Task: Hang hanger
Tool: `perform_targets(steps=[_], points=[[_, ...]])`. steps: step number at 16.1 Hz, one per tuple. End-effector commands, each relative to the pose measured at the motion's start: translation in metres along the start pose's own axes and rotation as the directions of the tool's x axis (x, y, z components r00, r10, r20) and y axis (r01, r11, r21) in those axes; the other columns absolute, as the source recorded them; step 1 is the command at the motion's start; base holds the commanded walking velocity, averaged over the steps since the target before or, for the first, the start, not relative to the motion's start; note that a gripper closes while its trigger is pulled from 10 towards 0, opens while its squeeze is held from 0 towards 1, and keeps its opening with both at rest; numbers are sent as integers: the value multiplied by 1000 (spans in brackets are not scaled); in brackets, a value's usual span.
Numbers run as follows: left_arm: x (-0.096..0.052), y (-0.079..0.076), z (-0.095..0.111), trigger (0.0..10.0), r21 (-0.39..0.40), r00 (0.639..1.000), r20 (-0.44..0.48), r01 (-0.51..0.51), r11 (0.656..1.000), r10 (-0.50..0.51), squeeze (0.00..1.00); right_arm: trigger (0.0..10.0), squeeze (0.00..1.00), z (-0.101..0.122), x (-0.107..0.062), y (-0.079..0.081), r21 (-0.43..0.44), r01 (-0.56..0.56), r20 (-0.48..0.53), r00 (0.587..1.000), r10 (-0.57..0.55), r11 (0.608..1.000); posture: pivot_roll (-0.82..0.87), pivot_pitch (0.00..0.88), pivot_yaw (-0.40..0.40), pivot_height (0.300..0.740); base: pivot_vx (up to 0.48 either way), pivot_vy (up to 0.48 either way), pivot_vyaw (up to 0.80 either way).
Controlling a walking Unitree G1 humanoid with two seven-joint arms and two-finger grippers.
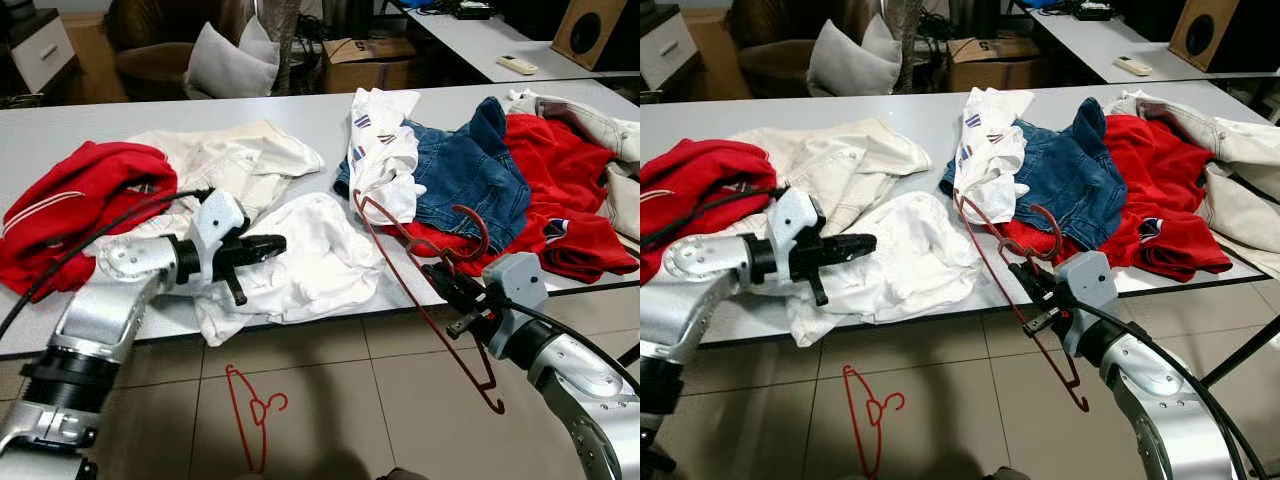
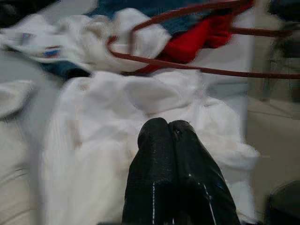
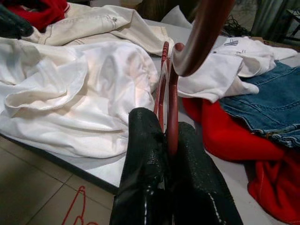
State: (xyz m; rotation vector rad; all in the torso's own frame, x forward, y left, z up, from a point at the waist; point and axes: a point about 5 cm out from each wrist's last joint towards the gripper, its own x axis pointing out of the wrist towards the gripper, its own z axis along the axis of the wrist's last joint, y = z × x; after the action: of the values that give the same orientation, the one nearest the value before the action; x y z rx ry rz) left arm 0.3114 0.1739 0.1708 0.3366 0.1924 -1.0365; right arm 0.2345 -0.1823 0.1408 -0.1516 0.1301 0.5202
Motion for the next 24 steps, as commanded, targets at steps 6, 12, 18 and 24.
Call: perform_targets(steps=[6, 12, 18, 24], points=[[7, -34, -22, 10000, -17, 981, -66, 182, 983, -183, 1000, 10000, 0, -3, 0, 0, -26, 34, -10, 999, -34, 999, -107, 0, 44, 710, 0, 0, 0], [10, -35, -27, 10000, 49, 988, -90, 129, 990, -124, 1000, 10000, 0, -1, 5, -2, -32, 46, -4, 999, -46, 998, -96, 0, 31, 710, 0, 0, 0], [9, -31, -38, 10000, 115, 981, -182, 91, 989, -69, 1000, 10000, 0, -2, 6, -2, -29, 48, -4, 999, -49, 998, -97, 0, 36, 710, 0, 0, 0], [10, -27, -46, 0, 123, 974, -225, 53, 991, -24, 0, 10000, 0, -2, 5, -1, -30, 50, -6, 999, -50, 998, -100, 0, 40, 710, 0, 0, 0]])
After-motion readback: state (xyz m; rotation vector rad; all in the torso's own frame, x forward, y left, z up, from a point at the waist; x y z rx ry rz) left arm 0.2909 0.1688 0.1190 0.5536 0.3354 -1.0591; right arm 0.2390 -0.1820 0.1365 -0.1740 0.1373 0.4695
